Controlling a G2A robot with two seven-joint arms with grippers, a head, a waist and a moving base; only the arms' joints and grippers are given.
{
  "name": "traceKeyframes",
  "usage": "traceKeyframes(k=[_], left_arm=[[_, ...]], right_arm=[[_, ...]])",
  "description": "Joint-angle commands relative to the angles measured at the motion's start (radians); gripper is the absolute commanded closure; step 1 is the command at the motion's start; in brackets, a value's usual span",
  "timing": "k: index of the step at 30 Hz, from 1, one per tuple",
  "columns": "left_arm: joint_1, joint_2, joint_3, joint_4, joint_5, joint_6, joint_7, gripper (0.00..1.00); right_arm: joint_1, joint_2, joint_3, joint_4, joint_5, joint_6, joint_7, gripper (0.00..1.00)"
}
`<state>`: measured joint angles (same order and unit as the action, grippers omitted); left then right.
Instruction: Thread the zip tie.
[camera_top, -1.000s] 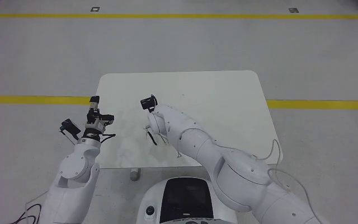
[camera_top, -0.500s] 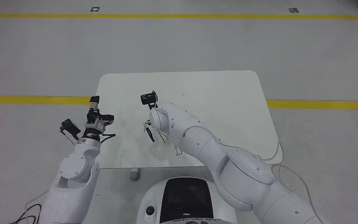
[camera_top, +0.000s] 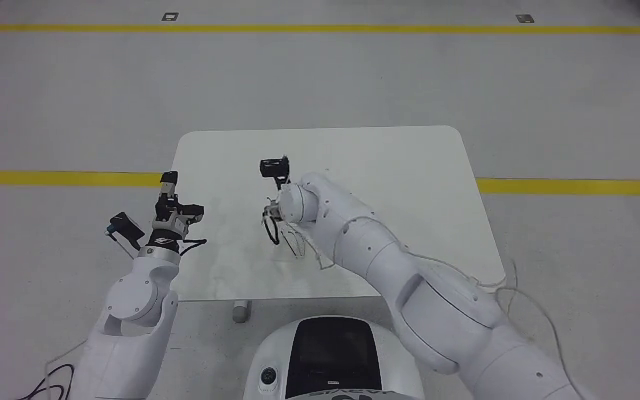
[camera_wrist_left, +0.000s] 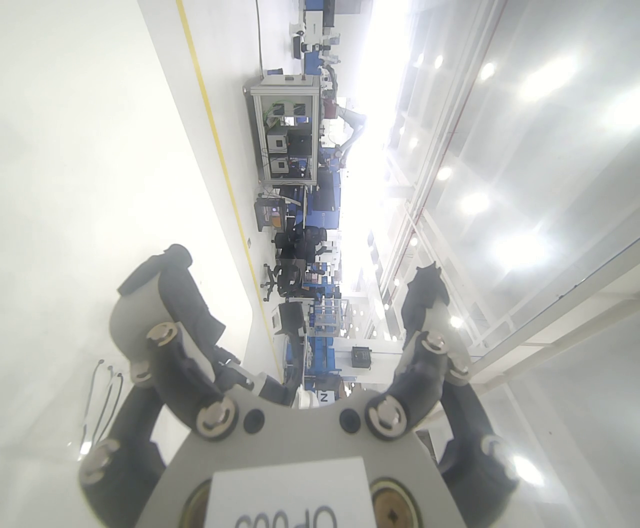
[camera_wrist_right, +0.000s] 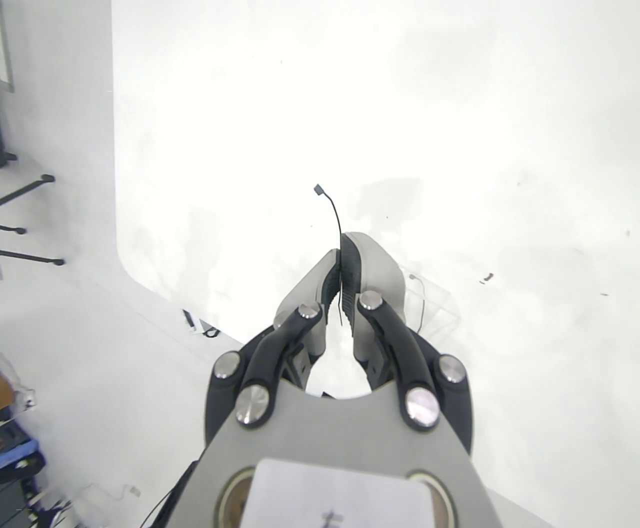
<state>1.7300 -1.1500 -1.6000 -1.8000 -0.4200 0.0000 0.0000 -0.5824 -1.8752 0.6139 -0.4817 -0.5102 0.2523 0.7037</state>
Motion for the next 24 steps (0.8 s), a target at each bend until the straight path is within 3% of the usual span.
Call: traceKeyframes(k=[1, 8, 13, 16, 20, 24], left_arm=[[0.0, 0.0, 0.0, 0.0, 0.0, 0.0, 0.0, 0.0], [0.0, 0.0, 0.0, 0.0, 0.0, 0.0, 0.0, 0.0], [0.0, 0.0, 0.0, 0.0, 0.0, 0.0, 0.0, 0.0], [0.0, 0.0, 0.0, 0.0, 0.0, 0.0, 0.0, 0.0], [0.0, 0.0, 0.0, 0.0, 0.0, 0.0, 0.0, 0.0], [0.0, 0.0, 0.0, 0.0, 0.0, 0.0, 0.0, 0.0]], right_arm=[[-0.01, 0.02, 0.026, -0.019, 0.004, -0.026, 0.004, 1.0], [-0.077, 0.12, 0.17, -0.155, 0.034, -0.171, 0.069, 1.0], [-0.188, 0.199, 0.307, -0.359, 0.071, -0.258, 0.17, 1.0], [-0.257, 0.231, 0.372, -0.481, 0.1, -0.267, 0.245, 1.0], [-0.318, 0.25, 0.421, -0.57, 0.183, -0.281, 0.3, 1.0], [-0.327, 0.253, 0.44, -0.565, 0.285, -0.298, 0.332, 1.0]])
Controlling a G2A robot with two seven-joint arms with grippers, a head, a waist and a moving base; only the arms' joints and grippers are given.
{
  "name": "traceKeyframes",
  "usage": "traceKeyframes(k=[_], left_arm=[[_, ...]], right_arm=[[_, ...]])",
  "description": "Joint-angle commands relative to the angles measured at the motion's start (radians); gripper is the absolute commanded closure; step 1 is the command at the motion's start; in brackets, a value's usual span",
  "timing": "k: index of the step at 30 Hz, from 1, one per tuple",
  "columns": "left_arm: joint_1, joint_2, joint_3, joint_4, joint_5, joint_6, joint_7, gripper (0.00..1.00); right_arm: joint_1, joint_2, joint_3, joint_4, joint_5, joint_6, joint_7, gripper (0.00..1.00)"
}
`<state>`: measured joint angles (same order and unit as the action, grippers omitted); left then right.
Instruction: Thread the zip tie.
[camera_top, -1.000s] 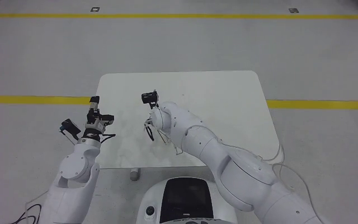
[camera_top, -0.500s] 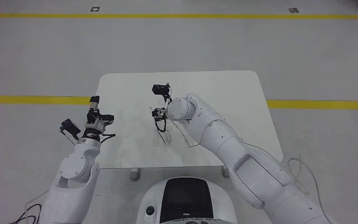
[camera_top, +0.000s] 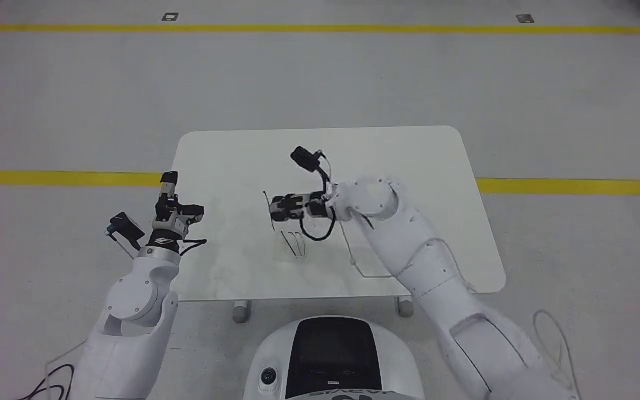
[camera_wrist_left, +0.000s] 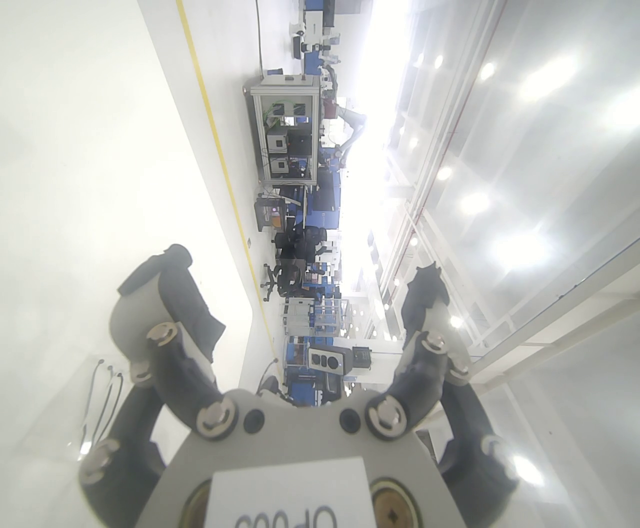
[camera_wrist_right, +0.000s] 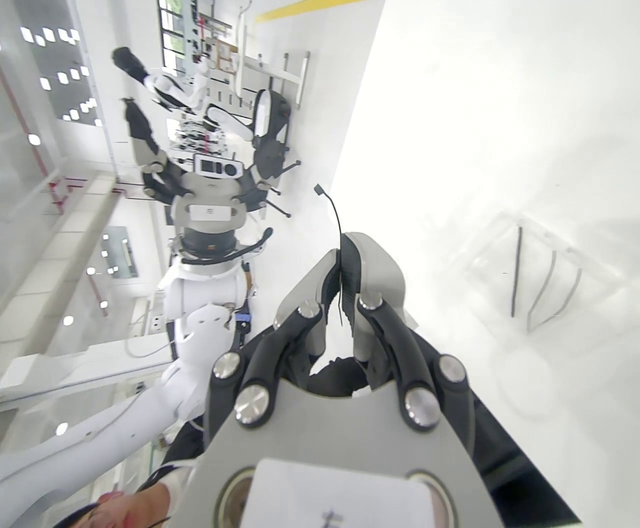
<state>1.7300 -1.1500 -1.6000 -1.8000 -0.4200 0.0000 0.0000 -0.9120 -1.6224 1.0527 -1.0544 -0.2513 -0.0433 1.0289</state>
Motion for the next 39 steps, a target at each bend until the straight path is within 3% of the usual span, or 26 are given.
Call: traceKeyframes(k=[1, 5, 9, 12, 20, 21, 23, 25, 30, 39], left_arm=[[0.0, 0.0, 0.0, 0.0, 0.0, 0.0, 0.0, 0.0], [0.0, 0.0, 0.0, 0.0, 0.0, 0.0, 0.0, 0.0], [0.0, 0.0, 0.0, 0.0, 0.0, 0.0, 0.0, 0.0], [0.0, 0.0, 0.0, 0.0, 0.0, 0.0, 0.0, 0.0], [0.0, 0.0, 0.0, 0.0, 0.0, 0.0, 0.0, 0.0], [0.0, 0.0, 0.0, 0.0, 0.0, 0.0, 0.0, 0.0], [0.0, 0.0, 0.0, 0.0, 0.0, 0.0, 0.0, 0.0], [0.0, 0.0, 0.0, 0.0, 0.0, 0.0, 0.0, 0.0], [0.0, 0.0, 0.0, 0.0, 0.0, 0.0, 0.0, 0.0], [0.0, 0.0, 0.0, 0.0, 0.0, 0.0, 0.0, 0.0]], right_arm=[[0.005, -0.001, 0.002, 0.016, 0.046, -0.006, 0.011, 1.0], [0.024, -0.007, -0.005, 0.073, 0.138, -0.003, 0.027, 1.0], [0.042, -0.02, -0.004, 0.169, 0.284, 0.024, 0.044, 1.0], [0.049, -0.03, 0.001, 0.232, 0.402, 0.011, 0.082, 1.0], [0.049, -0.03, 0.001, 0.232, 0.402, 0.011, 0.082, 1.0], [0.04, -0.03, 0.004, 0.226, 0.42, 0.007, 0.078, 1.0], [0.004, -0.031, 0.039, 0.212, 0.563, -0.027, 0.125, 1.0], [0.003, -0.026, 0.053, 0.224, 0.582, -0.031, 0.133, 1.0], [-0.016, -0.024, 0.091, 0.25, 0.757, -0.031, 0.208, 1.0], [-0.009, -0.024, 0.098, 0.318, 0.871, 0.018, 0.216, 1.0]])
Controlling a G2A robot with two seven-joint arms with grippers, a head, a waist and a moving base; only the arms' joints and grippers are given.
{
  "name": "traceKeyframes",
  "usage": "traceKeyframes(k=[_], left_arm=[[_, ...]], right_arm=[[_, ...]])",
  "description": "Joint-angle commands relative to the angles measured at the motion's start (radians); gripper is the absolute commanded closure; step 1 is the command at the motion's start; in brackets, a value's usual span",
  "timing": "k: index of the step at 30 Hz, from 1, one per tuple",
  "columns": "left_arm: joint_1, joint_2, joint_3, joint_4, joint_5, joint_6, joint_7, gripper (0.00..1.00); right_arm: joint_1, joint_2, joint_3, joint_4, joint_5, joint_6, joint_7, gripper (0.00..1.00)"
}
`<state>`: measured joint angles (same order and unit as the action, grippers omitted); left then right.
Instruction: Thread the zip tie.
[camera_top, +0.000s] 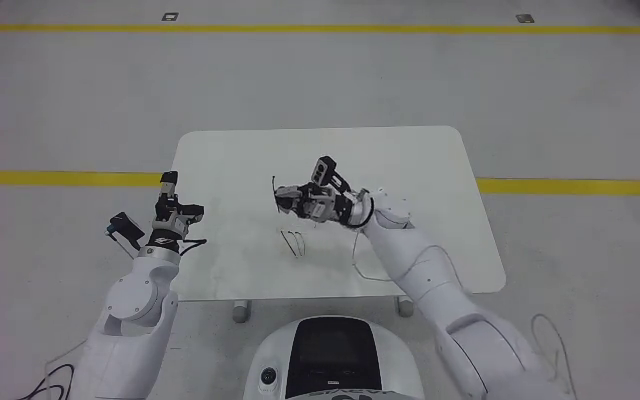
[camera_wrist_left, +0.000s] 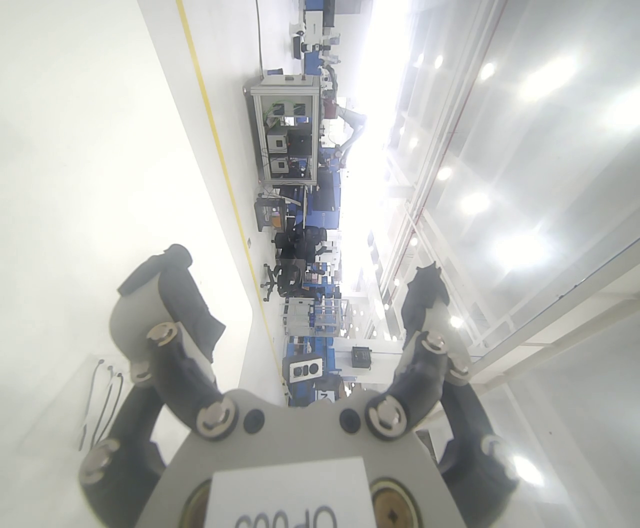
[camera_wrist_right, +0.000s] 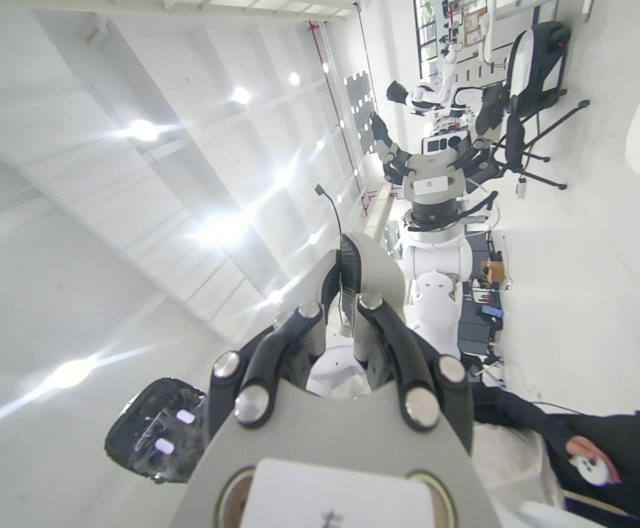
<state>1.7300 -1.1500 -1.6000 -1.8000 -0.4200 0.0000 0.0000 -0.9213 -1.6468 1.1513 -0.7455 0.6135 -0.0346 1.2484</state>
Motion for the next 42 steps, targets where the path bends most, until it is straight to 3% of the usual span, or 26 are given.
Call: traceKeyframes(k=[1, 17, 21, 25, 29, 32, 42], left_arm=[[0.0, 0.0, 0.0, 0.0, 0.0, 0.0, 0.0, 0.0], [0.0, 0.0, 0.0, 0.0, 0.0, 0.0, 0.0, 0.0], [0.0, 0.0, 0.0, 0.0, 0.0, 0.0, 0.0, 0.0], [0.0, 0.0, 0.0, 0.0, 0.0, 0.0, 0.0, 0.0], [0.0, 0.0, 0.0, 0.0, 0.0, 0.0, 0.0, 0.0], [0.0, 0.0, 0.0, 0.0, 0.0, 0.0, 0.0, 0.0], [0.0, 0.0, 0.0, 0.0, 0.0, 0.0, 0.0, 0.0]], right_arm=[[0.001, 0.0, 0.004, 0.022, 0.03, 0.029, -0.01, 1.0], [-0.002, 0.0, 0.004, 0.02, 0.03, 0.029, -0.016, 1.0], [-0.023, 0.006, -0.001, -0.046, -0.01, 0.042, -0.138, 1.0], [-0.042, 0.014, -0.006, -0.116, -0.098, 0.086, -0.356, 1.0], [-0.072, 0.015, -0.017, -0.189, -0.127, 0.141, -0.504, 1.0], [-0.094, 0.016, -0.026, -0.239, -0.162, 0.149, -0.605, 1.0], [-0.11, 0.02, -0.029, -0.269, -0.191, 0.127, -0.632, 1.0]])
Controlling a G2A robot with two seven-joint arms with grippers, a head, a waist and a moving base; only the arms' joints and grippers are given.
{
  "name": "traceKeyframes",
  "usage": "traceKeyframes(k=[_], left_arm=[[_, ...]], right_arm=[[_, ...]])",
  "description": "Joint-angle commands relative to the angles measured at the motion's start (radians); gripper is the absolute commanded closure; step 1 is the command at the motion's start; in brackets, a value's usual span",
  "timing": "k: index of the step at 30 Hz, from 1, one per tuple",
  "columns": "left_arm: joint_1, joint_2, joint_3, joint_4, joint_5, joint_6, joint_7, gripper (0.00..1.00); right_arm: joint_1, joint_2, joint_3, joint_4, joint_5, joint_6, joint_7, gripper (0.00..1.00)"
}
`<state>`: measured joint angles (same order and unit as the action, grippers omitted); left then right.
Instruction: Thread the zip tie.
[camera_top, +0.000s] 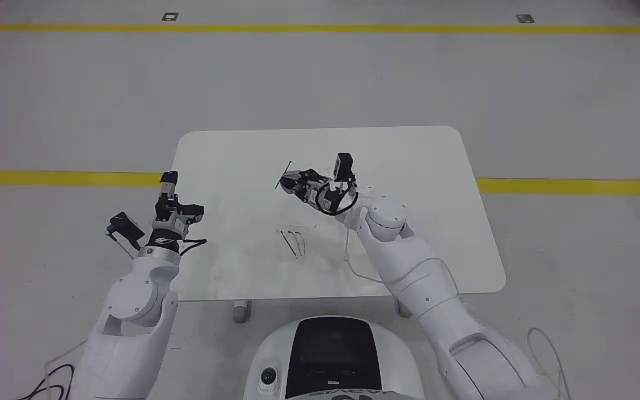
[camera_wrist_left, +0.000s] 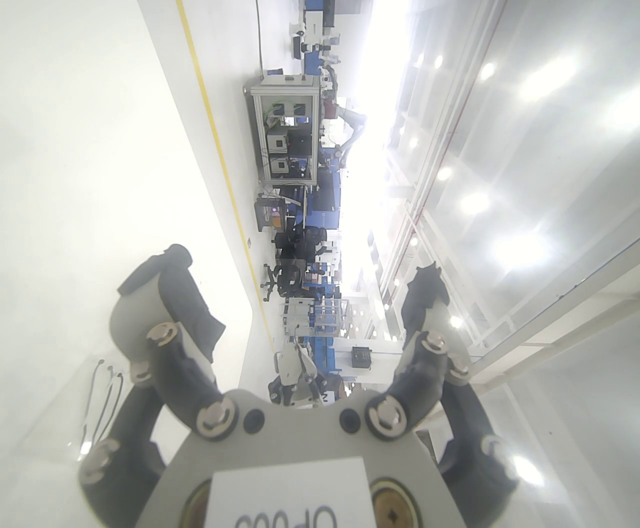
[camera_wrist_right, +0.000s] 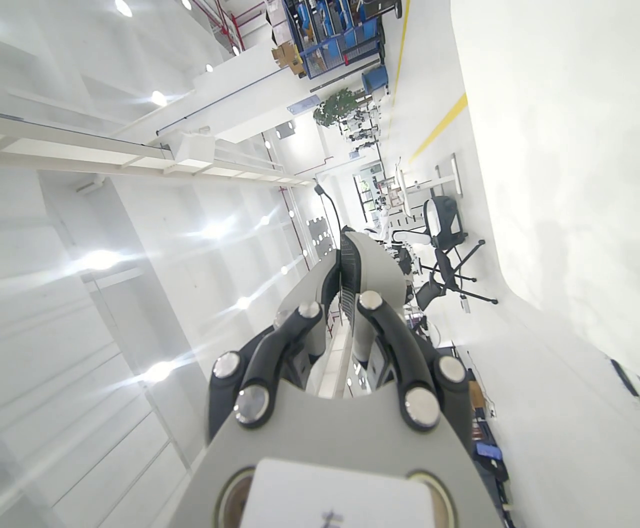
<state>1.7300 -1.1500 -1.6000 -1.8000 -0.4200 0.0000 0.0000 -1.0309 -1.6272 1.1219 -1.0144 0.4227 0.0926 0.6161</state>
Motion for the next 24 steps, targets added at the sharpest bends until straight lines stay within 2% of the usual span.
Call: traceKeyframes(k=[1, 6, 11, 15, 24], left_arm=[[0.0, 0.0, 0.0, 0.0, 0.0, 0.0, 0.0, 0.0], [0.0, 0.0, 0.0, 0.0, 0.0, 0.0, 0.0, 0.0], [0.0, 0.0, 0.0, 0.0, 0.0, 0.0, 0.0, 0.0], [0.0, 0.0, 0.0, 0.0, 0.0, 0.0, 0.0, 0.0], [0.0, 0.0, 0.0, 0.0, 0.0, 0.0, 0.0, 0.0]], right_arm=[[-0.008, 0.0, -0.002, -0.013, 0.008, -0.002, 0.01, 1.0], [-0.034, 0.02, 0.028, -0.059, 0.048, 0.037, 0.174, 1.0], [-0.053, 0.04, 0.066, -0.081, 0.093, 0.066, 0.291, 1.0], [-0.055, 0.048, 0.071, -0.084, 0.117, 0.084, 0.325, 1.0], [-0.055, 0.048, 0.07, -0.085, 0.118, 0.085, 0.325, 1.0]])
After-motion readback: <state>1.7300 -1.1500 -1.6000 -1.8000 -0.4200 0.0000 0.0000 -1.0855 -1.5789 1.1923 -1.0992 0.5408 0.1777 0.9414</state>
